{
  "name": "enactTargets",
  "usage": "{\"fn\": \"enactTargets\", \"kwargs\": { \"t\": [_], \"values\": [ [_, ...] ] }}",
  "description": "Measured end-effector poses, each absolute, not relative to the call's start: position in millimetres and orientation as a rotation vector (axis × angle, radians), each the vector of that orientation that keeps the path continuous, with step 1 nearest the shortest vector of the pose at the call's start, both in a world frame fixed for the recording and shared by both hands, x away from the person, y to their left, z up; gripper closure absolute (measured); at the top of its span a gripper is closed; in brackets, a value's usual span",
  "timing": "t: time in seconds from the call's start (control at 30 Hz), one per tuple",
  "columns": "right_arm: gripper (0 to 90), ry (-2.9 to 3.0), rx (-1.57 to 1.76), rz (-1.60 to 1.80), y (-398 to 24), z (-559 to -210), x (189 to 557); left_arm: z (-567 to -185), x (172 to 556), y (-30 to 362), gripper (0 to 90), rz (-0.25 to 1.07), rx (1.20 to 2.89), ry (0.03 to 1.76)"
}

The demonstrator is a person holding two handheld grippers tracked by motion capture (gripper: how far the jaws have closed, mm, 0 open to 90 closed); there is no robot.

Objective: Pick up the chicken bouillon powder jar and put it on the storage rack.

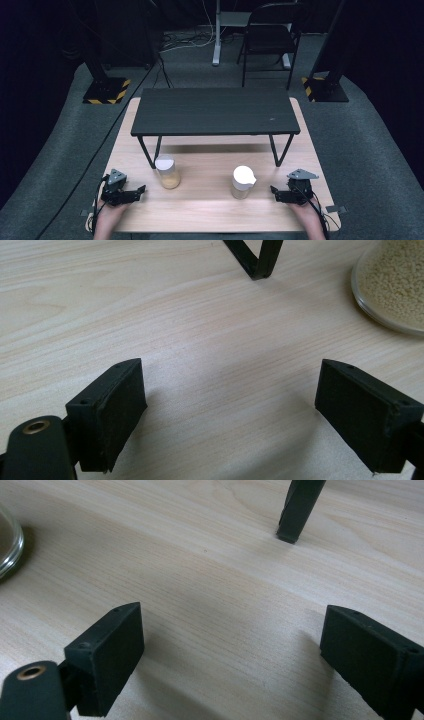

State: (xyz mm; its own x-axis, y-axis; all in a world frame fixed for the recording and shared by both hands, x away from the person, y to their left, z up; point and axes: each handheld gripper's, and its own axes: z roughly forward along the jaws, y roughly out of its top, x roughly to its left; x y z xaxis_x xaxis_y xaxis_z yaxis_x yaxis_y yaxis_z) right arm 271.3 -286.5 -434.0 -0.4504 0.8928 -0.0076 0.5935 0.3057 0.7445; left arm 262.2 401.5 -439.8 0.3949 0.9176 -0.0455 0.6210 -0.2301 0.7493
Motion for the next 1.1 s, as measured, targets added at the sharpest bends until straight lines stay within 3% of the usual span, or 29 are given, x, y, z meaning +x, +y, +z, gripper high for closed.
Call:
{"fn": "enactTargets", "kwargs": {
  "t": [1.1],
  "values": [
    [9.4, 2.158, 1.321, 0.957, -286.7, -434.0, 271.6, -393.4, 235.4, 412.3, 14.3, 0.544, 1.893, 1.134]
  ]
}}
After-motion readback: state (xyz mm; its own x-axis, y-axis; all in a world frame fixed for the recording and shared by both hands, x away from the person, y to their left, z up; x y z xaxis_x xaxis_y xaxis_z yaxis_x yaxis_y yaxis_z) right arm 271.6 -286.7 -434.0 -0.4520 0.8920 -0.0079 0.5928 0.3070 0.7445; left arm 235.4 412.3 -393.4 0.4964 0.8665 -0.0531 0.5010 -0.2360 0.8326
